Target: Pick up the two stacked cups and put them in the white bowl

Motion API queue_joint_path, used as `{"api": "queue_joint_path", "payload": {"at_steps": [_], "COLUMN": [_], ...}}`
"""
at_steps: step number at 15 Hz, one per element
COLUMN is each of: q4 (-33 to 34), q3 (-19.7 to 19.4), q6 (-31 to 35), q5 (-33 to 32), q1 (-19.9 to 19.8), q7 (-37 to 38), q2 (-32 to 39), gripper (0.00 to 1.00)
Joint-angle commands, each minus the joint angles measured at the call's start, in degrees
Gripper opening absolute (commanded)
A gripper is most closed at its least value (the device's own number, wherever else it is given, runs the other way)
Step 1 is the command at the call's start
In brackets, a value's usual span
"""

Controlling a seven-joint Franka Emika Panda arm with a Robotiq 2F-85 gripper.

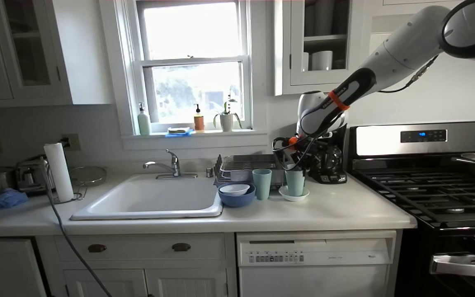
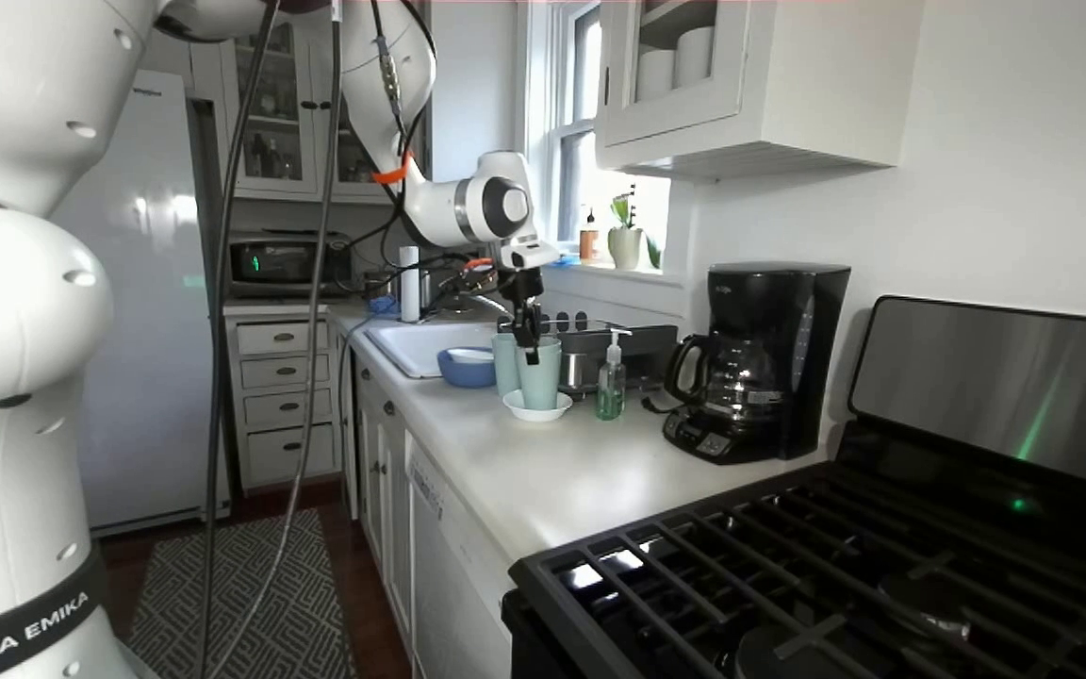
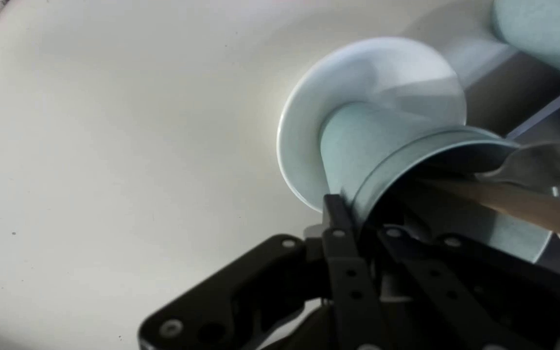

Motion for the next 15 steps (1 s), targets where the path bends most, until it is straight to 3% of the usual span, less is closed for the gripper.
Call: {"api": "queue_joint_path", "payload": {"at_steps": [1, 6, 9, 12, 15], "q4": [2.4, 0.5, -3.4, -8.7, -15.4], "q3": [-0.3, 0.7, 0.6, 2.0, 3.2], "q6": [-1.2, -1.5, 3.4, 8.6, 8.6], "q5": [1.8, 3.8, 3.2, 4.6, 7.4], "q1": [0.5, -0.2, -0.5, -1.9, -2.8], "q7": [-0.3, -3.0, -7.0, -17.0, -29.2], "q2": [1.0, -1.6, -5.5, -10.8, -17.7], "gripper": [0.39, 0.74, 0.94, 1.00, 1.00]}}
